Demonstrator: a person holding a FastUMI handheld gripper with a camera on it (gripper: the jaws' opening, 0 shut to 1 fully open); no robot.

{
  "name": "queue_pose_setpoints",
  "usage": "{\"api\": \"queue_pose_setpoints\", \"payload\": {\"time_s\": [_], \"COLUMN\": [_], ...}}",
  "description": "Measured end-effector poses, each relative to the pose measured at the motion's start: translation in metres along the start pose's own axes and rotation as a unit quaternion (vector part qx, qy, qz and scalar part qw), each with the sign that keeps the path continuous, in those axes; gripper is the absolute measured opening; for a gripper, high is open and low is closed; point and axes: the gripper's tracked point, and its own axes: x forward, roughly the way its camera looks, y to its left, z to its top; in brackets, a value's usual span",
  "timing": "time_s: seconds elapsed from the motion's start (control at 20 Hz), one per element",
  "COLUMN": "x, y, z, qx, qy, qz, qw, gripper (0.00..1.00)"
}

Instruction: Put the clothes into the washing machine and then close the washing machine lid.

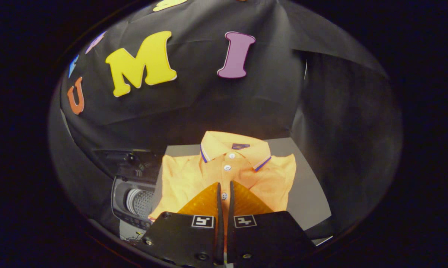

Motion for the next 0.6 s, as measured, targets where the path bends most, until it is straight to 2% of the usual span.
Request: {"api": "queue_pose_setpoints", "payload": {"time_s": [0.3, 0.6], "x": [-0.051, -0.06], "y": [0.069, 0.132], "z": [0.038, 0.044], "qx": [-0.029, -0.066], "qy": [-0.048, -0.057], "qz": [0.058, 0.099], "qw": [0.997, 0.991], "gripper": [0.07, 0.07]}}
